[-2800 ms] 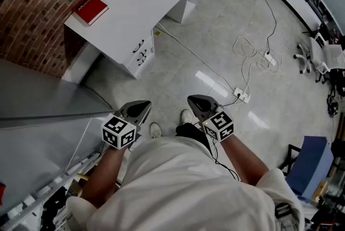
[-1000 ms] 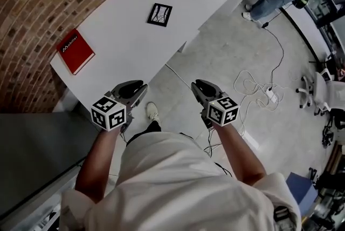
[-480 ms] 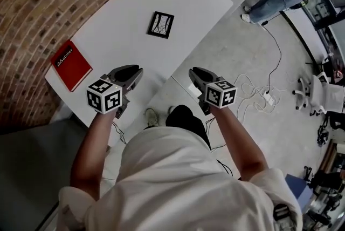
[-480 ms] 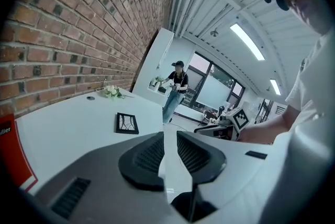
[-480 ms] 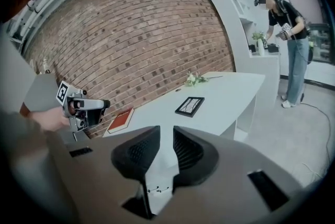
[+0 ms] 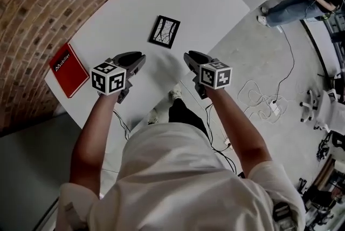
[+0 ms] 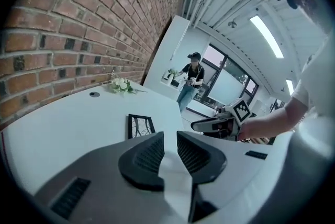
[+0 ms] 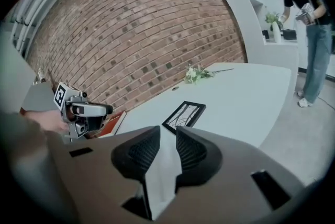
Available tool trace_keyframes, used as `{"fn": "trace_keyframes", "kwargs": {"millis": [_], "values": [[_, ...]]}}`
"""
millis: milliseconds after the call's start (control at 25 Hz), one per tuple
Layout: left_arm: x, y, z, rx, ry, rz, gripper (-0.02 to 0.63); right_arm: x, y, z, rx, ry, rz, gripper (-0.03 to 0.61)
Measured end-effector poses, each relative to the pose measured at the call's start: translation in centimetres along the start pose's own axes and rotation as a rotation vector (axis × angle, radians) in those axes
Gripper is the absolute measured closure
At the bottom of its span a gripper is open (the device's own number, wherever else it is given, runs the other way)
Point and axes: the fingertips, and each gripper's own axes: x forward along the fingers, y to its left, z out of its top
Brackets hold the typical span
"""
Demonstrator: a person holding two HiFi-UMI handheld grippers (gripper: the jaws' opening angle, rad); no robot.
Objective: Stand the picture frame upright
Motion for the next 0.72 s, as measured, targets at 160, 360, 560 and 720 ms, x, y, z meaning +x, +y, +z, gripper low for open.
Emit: {"fn": "trace_keyframes", "kwargs": {"millis": [160,360,560,720], "values": [[3.7,2.5,0.8,-0.032,0.042,0.027,0.539,4.0,-2.7,1.5,0.024,0.043,0.046,0.5],[8.2,5.8,1.3,-0.037,0.118,0.053,0.538,8.5,-5.8,2.2,0.05,0.1,0.07,0.5],[11.7,9.0,1.1,-0.001,0.215,0.076,0.537,11.7,-7.7,2.1,0.089,0.16,0.085,0.5],[14.0,10.9,1.1,0.055,0.299,0.083,0.531,13.0,-8.7,1.7,0.115,0.198,0.083,0.5]]}}
